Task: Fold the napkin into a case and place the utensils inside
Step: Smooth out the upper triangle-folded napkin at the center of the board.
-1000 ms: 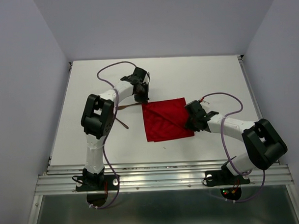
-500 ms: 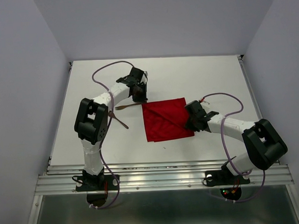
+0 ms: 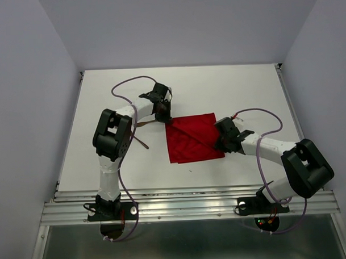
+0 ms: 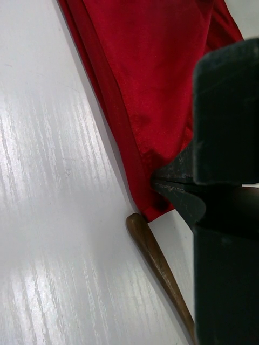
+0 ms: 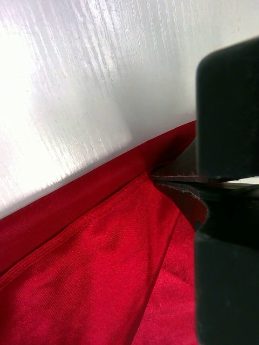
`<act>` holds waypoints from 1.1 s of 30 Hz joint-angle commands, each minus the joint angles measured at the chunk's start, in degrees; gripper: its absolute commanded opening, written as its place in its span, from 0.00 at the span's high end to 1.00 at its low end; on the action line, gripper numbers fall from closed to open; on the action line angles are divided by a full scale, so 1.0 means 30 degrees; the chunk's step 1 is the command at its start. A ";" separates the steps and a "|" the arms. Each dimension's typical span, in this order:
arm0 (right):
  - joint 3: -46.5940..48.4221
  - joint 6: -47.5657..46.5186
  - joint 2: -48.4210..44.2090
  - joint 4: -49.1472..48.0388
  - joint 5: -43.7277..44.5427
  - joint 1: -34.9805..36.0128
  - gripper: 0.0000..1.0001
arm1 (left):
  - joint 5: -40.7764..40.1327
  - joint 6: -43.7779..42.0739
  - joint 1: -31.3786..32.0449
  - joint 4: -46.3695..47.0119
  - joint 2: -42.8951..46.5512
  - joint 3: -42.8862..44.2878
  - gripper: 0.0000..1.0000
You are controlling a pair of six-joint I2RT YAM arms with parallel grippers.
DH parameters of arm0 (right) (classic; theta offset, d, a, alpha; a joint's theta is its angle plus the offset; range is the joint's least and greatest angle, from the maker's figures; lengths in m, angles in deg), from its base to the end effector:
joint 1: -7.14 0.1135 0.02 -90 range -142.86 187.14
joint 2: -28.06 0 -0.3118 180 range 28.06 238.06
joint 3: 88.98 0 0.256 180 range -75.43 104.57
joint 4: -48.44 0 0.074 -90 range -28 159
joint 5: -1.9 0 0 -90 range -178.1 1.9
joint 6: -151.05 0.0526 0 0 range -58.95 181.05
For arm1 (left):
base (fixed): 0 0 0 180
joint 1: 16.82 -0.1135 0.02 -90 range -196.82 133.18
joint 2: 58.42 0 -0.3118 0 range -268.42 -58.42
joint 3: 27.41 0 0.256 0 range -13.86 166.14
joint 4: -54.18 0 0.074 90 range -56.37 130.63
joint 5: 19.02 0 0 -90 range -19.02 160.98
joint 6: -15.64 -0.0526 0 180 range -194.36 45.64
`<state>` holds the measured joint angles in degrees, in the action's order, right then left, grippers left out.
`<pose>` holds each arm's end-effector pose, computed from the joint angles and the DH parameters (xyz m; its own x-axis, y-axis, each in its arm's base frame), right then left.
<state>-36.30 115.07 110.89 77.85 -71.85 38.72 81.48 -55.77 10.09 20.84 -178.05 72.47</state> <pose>0.2339 0.1265 0.1869 -0.7406 0.4567 -0.4929 0.3699 0.8895 0.2682 0.4331 -0.2306 0.1975 -0.8488 0.0793 -0.5228 0.2870 0.8995 -0.3296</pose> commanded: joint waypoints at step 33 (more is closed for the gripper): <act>-0.1558 0.1182 -0.5255 0.4529 -0.0787 0.0286 0.99 | 0.1040 -0.0191 0.0579 -0.0728 0.4721 -0.0590 1.00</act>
<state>-41.21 118.57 96.51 88.78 -73.99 38.89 84.28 -55.84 11.60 18.87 -167.61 72.14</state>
